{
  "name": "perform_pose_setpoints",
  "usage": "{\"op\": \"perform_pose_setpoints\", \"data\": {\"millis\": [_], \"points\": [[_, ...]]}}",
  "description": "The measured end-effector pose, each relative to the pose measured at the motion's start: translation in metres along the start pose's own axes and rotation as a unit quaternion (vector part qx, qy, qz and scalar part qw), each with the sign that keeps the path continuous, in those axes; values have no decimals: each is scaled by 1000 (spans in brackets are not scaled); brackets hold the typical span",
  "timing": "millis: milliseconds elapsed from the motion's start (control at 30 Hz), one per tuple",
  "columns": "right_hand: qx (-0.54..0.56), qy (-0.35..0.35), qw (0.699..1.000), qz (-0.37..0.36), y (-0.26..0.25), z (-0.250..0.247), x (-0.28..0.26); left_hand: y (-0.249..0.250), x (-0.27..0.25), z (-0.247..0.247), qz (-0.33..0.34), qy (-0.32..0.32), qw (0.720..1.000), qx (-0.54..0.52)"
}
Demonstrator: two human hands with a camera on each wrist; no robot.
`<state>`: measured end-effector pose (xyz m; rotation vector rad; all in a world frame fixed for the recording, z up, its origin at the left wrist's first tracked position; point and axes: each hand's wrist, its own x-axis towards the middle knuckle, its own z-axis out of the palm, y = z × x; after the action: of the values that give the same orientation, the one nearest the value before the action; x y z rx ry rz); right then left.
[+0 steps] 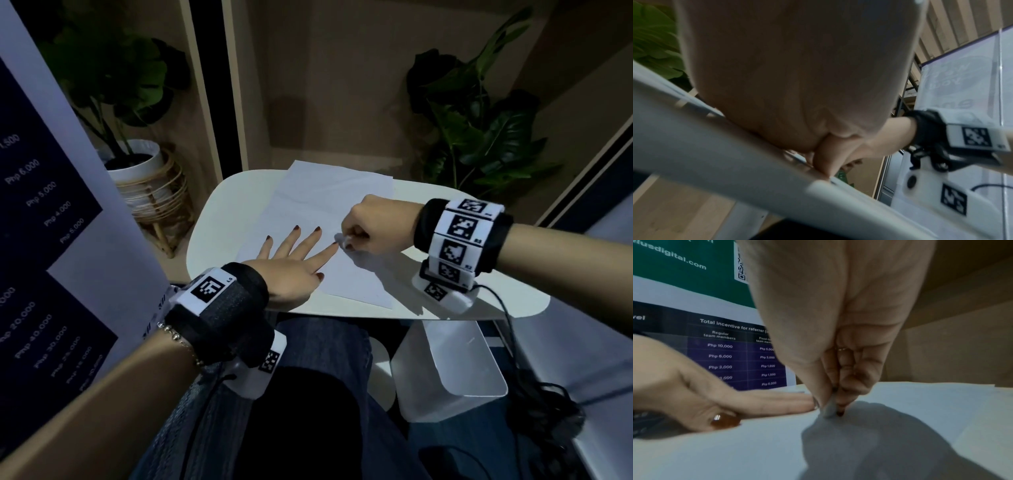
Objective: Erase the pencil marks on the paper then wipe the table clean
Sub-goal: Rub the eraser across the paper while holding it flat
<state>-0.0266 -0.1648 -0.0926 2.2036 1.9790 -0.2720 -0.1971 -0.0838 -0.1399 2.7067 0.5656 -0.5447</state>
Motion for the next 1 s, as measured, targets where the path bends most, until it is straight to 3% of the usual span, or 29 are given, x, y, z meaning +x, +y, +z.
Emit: {"op": "perform_pose_setpoints", "data": {"millis": [100, 233, 367, 433, 567, 767, 867, 1000], "points": [[7, -48, 999, -22, 3, -10, -3, 0, 0, 0, -1, 1, 1000, -3], [-26, 22, 999, -12, 3, -2, 1, 1, -1, 0, -3, -2, 1000, 0], [28, -92, 993, -69, -2, -6, -11, 2, -3, -1, -1, -1, 1000, -2], [28, -113, 991, -62, 1, -11, -16, 1, -3, -2, 1, -2, 1000, -2], [14, -42, 998, -50, 4, -2, -28, 2, -6, -5, 1, -1, 1000, 17], [2, -86, 996, -22, 11, 3, -46, -18, -15, -33, -47, 30, 998, -27], [-5, -102, 995, -6, 17, 0, -47, -29, -22, -42, -52, 48, 997, 2], [-45, -122, 991, 24, 24, -3, -48, -30, -23, -40, -31, -6, 999, 35]]}}
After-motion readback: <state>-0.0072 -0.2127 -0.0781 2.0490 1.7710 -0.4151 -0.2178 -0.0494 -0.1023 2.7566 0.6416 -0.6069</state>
